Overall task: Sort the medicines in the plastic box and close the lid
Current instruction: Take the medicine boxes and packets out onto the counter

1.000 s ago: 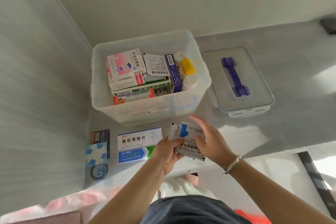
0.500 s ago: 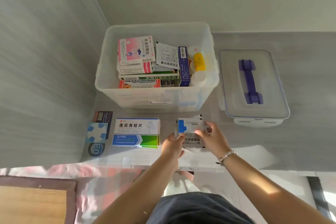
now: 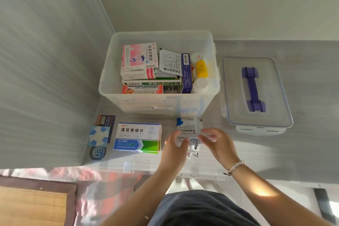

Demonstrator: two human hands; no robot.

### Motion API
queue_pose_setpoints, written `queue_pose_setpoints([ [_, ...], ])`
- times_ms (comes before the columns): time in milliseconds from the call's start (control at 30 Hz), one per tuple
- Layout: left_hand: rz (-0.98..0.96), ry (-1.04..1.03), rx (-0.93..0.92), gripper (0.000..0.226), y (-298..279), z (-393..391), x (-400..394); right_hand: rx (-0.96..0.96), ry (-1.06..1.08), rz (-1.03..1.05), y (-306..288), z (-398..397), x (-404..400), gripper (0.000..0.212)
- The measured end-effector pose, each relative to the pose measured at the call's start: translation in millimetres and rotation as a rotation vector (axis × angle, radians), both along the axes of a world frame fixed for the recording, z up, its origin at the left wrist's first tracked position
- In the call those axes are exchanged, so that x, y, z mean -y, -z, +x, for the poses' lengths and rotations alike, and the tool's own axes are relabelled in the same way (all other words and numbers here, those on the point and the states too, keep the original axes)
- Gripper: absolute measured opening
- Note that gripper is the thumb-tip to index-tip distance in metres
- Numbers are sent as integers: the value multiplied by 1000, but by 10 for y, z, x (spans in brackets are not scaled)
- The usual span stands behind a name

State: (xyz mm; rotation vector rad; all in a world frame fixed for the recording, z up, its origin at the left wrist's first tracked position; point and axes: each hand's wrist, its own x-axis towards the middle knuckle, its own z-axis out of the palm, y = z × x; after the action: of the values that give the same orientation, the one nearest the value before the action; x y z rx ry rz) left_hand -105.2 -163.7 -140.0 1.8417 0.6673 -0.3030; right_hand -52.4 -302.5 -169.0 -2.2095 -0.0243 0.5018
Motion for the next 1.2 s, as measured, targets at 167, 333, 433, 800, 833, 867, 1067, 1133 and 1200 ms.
queue_pose_setpoints([
  [167,-154,-146,253,18,-404,64,-164,76,8,309,-501,-4,-116,13],
  [333,-103,-63,448,20,-833,290,-418,180,17,427,-908,78,-310,21],
  [433,-60,4,512,21,-1025,499,-581,252,-9,458,-1074,227,-456,24],
  [800,-350,-95,-38,21,-914,1453,-1007,192,-17,142,-1137,978,-843,29],
  [833,-369,-130,-70,11,-911,1521,-1002,151,-30,104,-1106,1058,-877,32],
  [867,-389,-166,-106,11,-909,1572,-991,112,-52,72,-1074,1141,-913,35],
  [1067,-480,-323,-189,46,-758,1590,-998,-57,-170,-67,-926,1578,-1155,49],
  [1133,-521,-366,-198,42,-724,1600,-1022,-83,-166,-113,-898,1689,-1246,49],
  [1200,-534,-391,-216,44,-705,1605,-1029,-60,-158,-193,-853,1781,-1333,48],
])
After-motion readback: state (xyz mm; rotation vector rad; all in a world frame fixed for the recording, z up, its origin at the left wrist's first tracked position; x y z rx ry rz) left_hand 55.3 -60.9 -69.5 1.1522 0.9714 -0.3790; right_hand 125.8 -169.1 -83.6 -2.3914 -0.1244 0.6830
